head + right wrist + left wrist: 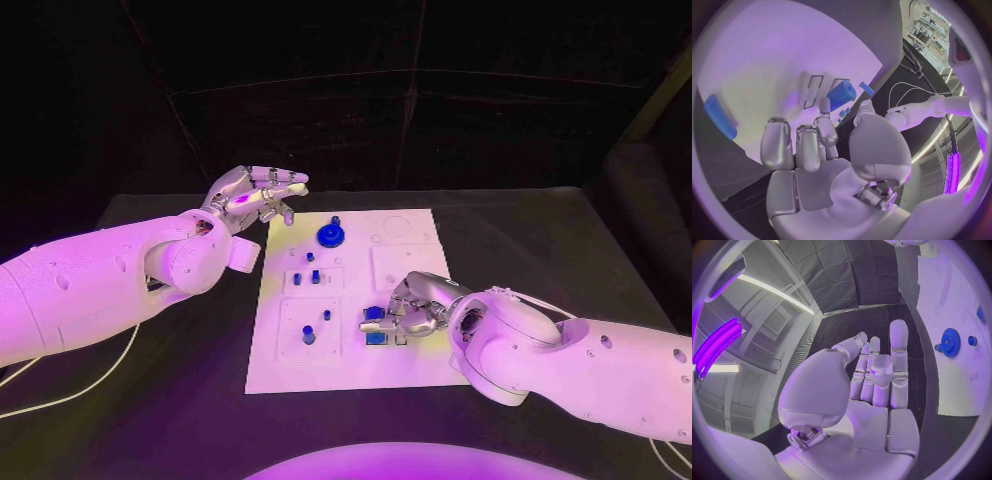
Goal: Assemble the parts on the task board
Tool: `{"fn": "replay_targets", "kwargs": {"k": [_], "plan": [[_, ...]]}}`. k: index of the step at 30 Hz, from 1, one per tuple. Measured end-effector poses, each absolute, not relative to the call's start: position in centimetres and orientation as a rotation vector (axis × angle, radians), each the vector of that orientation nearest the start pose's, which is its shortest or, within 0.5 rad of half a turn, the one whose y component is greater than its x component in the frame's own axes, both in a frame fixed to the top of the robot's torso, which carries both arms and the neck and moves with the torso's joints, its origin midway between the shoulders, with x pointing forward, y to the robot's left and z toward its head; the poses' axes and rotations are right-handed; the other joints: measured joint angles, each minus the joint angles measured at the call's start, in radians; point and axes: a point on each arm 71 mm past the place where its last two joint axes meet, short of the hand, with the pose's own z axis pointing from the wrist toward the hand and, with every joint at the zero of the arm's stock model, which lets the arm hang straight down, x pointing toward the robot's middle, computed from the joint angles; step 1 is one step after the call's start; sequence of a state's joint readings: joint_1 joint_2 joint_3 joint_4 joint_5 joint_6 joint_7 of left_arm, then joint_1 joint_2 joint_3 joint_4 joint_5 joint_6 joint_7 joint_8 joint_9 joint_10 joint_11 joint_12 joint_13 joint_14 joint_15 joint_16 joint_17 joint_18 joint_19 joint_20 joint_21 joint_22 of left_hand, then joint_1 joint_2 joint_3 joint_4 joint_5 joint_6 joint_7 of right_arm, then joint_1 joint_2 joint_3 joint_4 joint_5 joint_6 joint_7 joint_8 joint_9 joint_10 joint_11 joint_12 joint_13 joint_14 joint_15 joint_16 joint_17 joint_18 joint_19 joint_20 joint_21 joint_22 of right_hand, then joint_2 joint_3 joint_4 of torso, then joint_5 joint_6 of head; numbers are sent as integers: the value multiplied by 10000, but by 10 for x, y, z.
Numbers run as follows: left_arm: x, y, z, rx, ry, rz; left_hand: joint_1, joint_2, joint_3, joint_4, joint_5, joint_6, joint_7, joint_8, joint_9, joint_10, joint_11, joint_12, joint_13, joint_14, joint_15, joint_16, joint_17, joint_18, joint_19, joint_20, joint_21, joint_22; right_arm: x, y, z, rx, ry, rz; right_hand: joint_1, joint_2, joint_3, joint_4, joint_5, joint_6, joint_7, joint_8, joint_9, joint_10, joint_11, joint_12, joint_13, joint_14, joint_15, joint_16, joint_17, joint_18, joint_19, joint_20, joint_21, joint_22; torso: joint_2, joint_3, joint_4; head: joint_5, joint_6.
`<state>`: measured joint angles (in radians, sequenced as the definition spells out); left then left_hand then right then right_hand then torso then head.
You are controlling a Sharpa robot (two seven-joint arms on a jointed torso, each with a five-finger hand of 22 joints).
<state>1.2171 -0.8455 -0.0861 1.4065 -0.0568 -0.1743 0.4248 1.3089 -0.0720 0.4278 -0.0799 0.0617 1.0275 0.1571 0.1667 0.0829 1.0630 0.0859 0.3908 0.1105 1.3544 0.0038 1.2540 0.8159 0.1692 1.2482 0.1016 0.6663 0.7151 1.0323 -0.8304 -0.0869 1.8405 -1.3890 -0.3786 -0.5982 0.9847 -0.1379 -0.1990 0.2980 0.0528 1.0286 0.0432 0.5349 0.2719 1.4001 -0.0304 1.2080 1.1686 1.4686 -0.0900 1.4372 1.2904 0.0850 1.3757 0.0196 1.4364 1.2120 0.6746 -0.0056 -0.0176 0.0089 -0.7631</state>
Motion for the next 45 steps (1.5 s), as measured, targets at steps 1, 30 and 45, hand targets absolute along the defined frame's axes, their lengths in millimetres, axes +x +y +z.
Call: {"fn": "replay_targets", "kwargs": {"k": [1,30,45], "plan": [[505,240,-190,-10256,14551,-15482,0,0,0,0,0,0,0,0,0,0,0,0,0,0,0,0,0,0,0,0,0,0,380,-135,-250,1529,19970,5821,-8,-18,0,0,0,0,0,0,0,-2,2,0,-3,0,0,0,-2,0,0,0,-25,-1,0,0,-2,3,0],[505,240,-190,-10270,14556,-15458,0,0,0,0,0,0,0,0,0,0,0,0,-1,0,0,0,0,0,0,0,0,-6,378,-140,-246,1051,19758,5753,3332,875,849,-1298,843,-69,2,255,151,-34,36,-53,197,0,3,-37,101,0,-35,37,-45,92,0,2,-12,-21,-44],[504,242,-190,-10285,14548,-15425,-50,50,-28,-28,0,-36,36,49,-10,0,0,80,12,0,0,0,-37,0,0,0,-39,-19,371,-185,-235,1876,19005,6332,3314,1097,525,-1361,1477,-881,295,-256,-96,-178,181,-371,-13,-34,113,-178,-160,1,-141,143,-160,-172,-12,-1,-16,-119,39]]}}
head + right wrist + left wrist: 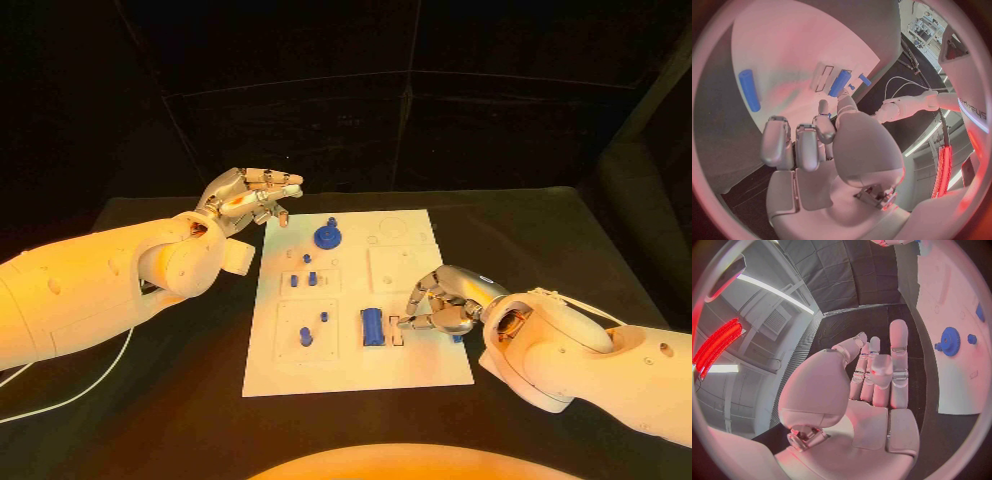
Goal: Assemble the parts on the task board
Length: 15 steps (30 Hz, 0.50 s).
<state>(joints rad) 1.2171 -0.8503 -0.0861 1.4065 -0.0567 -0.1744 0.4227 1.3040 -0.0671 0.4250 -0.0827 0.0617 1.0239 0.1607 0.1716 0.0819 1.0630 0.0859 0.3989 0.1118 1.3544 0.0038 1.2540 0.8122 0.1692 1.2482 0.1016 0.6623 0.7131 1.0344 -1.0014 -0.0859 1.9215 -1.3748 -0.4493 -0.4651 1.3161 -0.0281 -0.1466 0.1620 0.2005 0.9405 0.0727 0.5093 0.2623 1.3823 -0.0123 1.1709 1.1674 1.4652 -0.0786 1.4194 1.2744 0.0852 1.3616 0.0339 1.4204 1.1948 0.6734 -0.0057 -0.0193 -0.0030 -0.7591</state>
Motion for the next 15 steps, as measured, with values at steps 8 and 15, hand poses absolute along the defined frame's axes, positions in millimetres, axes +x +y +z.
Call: {"fn": "replay_targets", "kwargs": {"k": [8,15], "plan": [[505,242,-190,-10285,14551,-15425,0,0,0,0,0,0,0,0,0,0,0,0,-1,0,0,0,1,1,0,0,0,1,367,-230,-229,2637,18973,5972,101,207,-104,-61,123,-227,172,-523,-273,-104,180,-162,-115,-2,144,0,0,0,-34,111,-39,-28,0,-1,-19,-212,97],[505,240,-190,-10275,14566,-15454,0,0,0,0,0,0,0,-1,1,0,0,0,-2,0,0,0,1,0,0,0,0,2,366,-253,-231,2607,19224,5147,10,298,-235,14,309,3,175,-727,-385,-104,180,-230,-156,-2,144,-14,0,-1,-34,110,-39,0,0,-5,-50,-413,131]]}}
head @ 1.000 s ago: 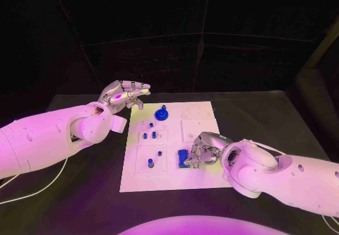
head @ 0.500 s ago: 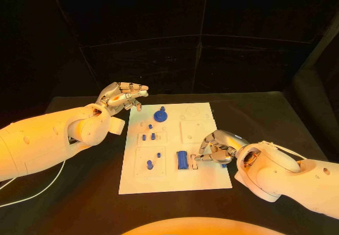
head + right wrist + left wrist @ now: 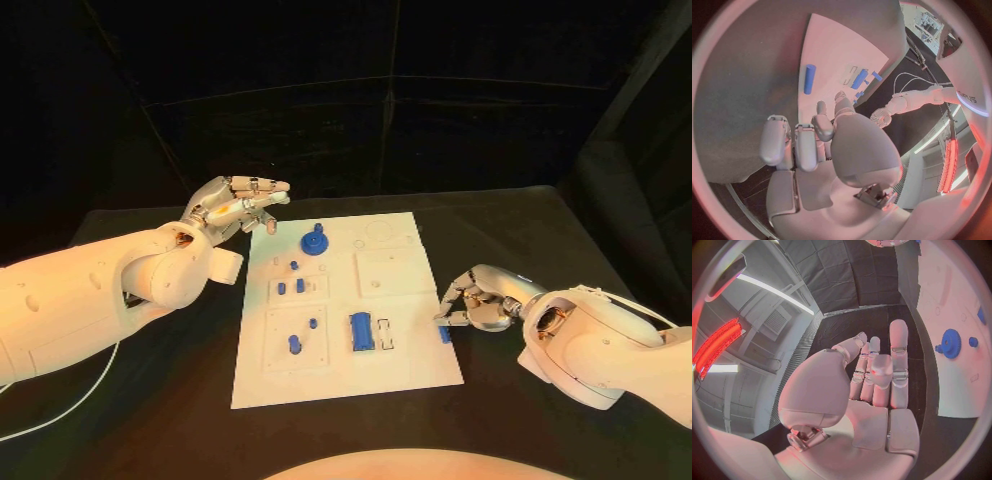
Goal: Assemble the parts on the task board
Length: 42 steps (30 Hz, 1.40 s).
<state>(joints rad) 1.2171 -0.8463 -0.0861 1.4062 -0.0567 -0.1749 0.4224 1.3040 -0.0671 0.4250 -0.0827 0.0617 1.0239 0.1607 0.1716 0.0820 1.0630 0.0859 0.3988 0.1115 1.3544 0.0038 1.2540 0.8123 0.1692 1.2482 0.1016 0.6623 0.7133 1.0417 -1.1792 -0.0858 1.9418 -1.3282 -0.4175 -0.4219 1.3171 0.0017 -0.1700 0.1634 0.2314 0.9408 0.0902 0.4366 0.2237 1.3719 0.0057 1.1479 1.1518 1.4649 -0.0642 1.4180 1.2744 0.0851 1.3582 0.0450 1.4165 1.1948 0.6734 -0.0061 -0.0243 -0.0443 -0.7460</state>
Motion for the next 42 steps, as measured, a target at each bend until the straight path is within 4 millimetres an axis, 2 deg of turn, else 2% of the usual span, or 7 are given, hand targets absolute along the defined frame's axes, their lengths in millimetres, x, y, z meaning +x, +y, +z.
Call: {"fn": "replay_targets", "kwargs": {"k": [5,10,21,25,42], "plan": [[505,239,-190,-10270,14572,-15468,0,0,0,0,0,0,0,0,0,0,0,0,-1,0,0,0,1,0,0,0,0,0,368,-260,-233,2281,19339,4441,-93,93,-251,168,253,272,-84,-71,-60,0,0,-119,-78,0,0,-89,-76,1,0,0,0,-37,0,2,-2,-62,1],[505,239,-190,-10268,14575,-15473,0,0,0,0,0,0,0,0,1,0,0,0,-1,0,0,0,1,0,0,0,0,1,371,-261,-236,1988,19470,3849,-188,104,-339,256,333,375,-120,-119,-75,0,0,-148,-108,0,0,-102,-95,1,0,0,-35,-53,4,3,15,-80,1],[505,239,-190,-10271,14573,-15465,0,0,1,0,0,0,0,0,1,-36,36,0,-2,0,0,0,2,0,0,0,0,2,376,-254,-242,1562,19699,3345,-187,104,-384,302,337,404,-90,-157,-100,0,-1,-185,-112,0,0,-102,-104,1,0,-1,-35,-64,4,-5,31,-62,-37],[505,239,-190,-10272,14571,-15459,0,0,1,1,0,0,0,-1,1,-36,36,0,-2,0,0,0,2,1,0,0,0,2,377,-253,-244,1454,19820,3223,-228,146,-451,369,337,440,-125,-157,-109,0,-1,-185,-111,0,-1,-102,-104,1,0,-1,-35,-66,4,-7,32,-58,-55],[505,240,-191,-10280,14569,-15441,0,0,1,1,0,0,0,-1,2,-36,36,0,-3,0,0,0,3,1,0,0,0,4,378,-246,-250,764,20437,2740,-318,52,-651,515,162,630,-150,-222,-130,-1,-1,-224,-119,0,-1,-102,-103,1,-1,-2,-76,-79,5,-11,24,-43,-102]]}}
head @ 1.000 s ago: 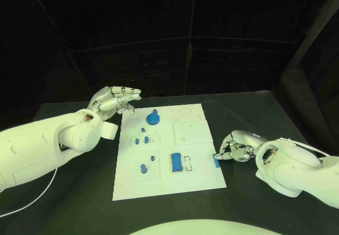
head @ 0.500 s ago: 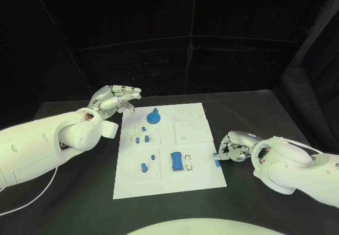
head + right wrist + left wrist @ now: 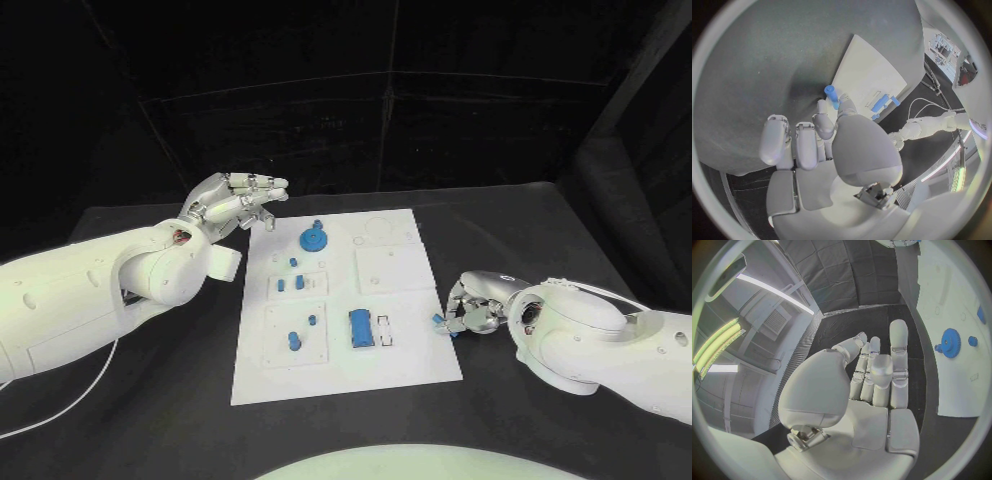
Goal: Assemble the parts on the task board
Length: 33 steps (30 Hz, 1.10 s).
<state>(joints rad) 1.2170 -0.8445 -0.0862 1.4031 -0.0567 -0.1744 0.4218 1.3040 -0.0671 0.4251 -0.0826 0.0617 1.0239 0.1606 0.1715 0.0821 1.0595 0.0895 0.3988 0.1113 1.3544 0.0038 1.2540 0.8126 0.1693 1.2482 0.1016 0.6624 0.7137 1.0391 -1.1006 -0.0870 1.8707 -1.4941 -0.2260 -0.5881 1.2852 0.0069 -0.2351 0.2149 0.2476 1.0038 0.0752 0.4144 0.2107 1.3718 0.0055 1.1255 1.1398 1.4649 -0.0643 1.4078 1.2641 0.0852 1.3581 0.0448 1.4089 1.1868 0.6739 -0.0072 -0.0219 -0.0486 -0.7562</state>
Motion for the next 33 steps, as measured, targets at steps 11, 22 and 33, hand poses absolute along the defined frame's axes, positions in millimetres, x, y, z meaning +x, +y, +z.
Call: {"fn": "replay_targets", "kwargs": {"k": [11,22,33], "plan": [[505,241,-191,-10286,14566,-15428,0,0,-27,27,0,0,0,0,0,-37,-37,0,8,0,0,0,0,-1,0,0,0,-11,380,-244,-251,573,20441,2625,869,730,471,-351,367,345,-164,-182,-53,74,-150,-39,58,-15,-93,0,149,0,60,-60,0,132,-5,-5,6,9,-1],[505,241,-191,-10291,14562,-15413,0,0,-27,27,0,0,0,0,0,-37,-37,0,7,0,0,0,0,0,0,0,0,-10,374,-251,-245,791,20072,2660,1310,1014,1679,-560,-931,579,-171,-479,-142,163,-239,44,289,9,-224,116,441,0,199,-199,151,434,-16,-4,6,29,20],[506,241,-191,-10293,14563,-15406,0,0,-27,27,0,0,0,0,1,-37,-36,0,6,0,0,0,1,0,0,0,0,-8,363,-241,-231,1235,19403,3497,1362,962,1863,-454,-971,610,-139,-478,-142,163,-238,46,318,21,-235,115,440,0,198,-199,151,452,-24,-11,18,62,67]]}}
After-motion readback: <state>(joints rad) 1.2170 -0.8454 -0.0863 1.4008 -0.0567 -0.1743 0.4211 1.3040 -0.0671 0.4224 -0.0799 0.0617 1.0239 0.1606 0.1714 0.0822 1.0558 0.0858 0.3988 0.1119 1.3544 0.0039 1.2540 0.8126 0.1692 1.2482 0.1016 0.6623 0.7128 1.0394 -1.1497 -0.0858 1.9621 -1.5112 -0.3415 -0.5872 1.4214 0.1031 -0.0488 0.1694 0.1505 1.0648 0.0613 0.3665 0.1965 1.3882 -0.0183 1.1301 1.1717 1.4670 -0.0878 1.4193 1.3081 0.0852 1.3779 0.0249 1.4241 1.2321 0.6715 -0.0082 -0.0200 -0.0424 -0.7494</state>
